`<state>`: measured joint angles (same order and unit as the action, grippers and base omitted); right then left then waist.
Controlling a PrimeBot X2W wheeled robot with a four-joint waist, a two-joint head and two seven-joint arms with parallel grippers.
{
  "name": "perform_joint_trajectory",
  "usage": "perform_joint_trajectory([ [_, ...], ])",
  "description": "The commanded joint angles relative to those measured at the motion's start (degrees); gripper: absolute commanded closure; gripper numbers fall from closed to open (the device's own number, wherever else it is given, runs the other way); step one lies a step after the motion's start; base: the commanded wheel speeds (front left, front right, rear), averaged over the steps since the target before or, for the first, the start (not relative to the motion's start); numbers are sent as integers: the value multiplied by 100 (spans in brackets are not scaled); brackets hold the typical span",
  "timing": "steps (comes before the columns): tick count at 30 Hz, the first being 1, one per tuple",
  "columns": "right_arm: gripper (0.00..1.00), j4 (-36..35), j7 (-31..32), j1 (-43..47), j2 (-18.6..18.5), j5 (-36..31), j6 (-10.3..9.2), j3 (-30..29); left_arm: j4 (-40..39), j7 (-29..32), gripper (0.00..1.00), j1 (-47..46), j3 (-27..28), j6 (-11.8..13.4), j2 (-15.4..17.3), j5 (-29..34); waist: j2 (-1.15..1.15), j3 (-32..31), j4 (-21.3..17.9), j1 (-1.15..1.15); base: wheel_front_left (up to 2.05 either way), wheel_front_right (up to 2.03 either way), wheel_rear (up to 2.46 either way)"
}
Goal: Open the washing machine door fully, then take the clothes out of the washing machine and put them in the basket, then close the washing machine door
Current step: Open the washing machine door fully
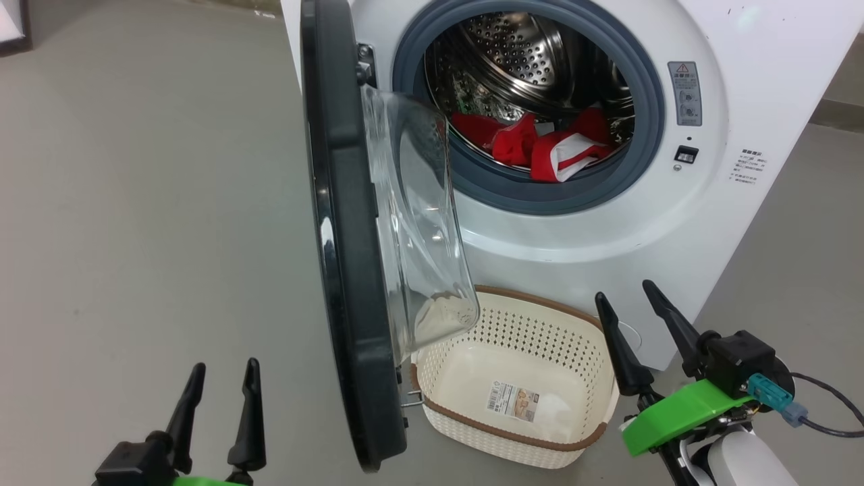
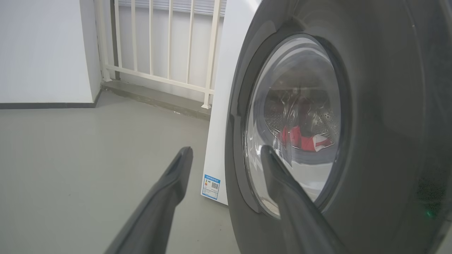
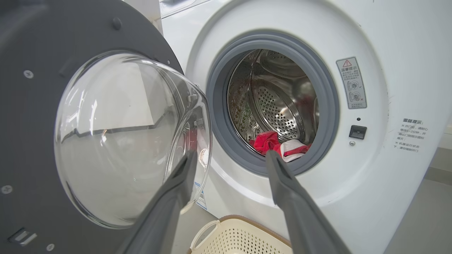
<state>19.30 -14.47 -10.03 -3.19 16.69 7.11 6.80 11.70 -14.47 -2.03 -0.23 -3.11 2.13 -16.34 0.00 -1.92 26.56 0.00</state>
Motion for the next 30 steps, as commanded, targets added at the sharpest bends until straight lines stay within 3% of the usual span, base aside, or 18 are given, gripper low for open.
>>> perform_joint_trajectory([
  [1,0,-186,-52,-12,23,-52,37,89,-175,-53,0,-82,193,4,75,-62,0,8,-7,0,0,0,0],
  [20,0,-128,-52,83,31,101,37,135,-139,-53,0,-42,140,92,75,-114,0,60,-83,0,0,0,0],
  [21,0,-119,-52,82,31,99,37,133,-163,-53,18,-40,144,89,75,-113,0,63,-87,0,0,0,0],
  [22,0,-110,-52,80,31,100,37,129,-178,-53,50,-38,147,84,75,-107,0,66,-90,0,0,0,0],
  [23,0,-102,-52,76,31,101,37,128,-189,-53,62,-38,151,80,75,-99,0,69,-95,0,0,0,0],
  [24,0,-93,-52,70,31,101,37,126,-201,-53,87,-41,154,77,75,-71,0,74,-99,0,0,0,0],
  [25,0,-84,-52,63,31,104,37,126,-201,-53,100,-42,153,76,75,-35,0,79,-105,0,0,0,0],
  [30,0,-36,-52,49,31,147,37,94,-443,-53,100,-131,155,139,75,60,0,92,-114,0,0,0,0],
])
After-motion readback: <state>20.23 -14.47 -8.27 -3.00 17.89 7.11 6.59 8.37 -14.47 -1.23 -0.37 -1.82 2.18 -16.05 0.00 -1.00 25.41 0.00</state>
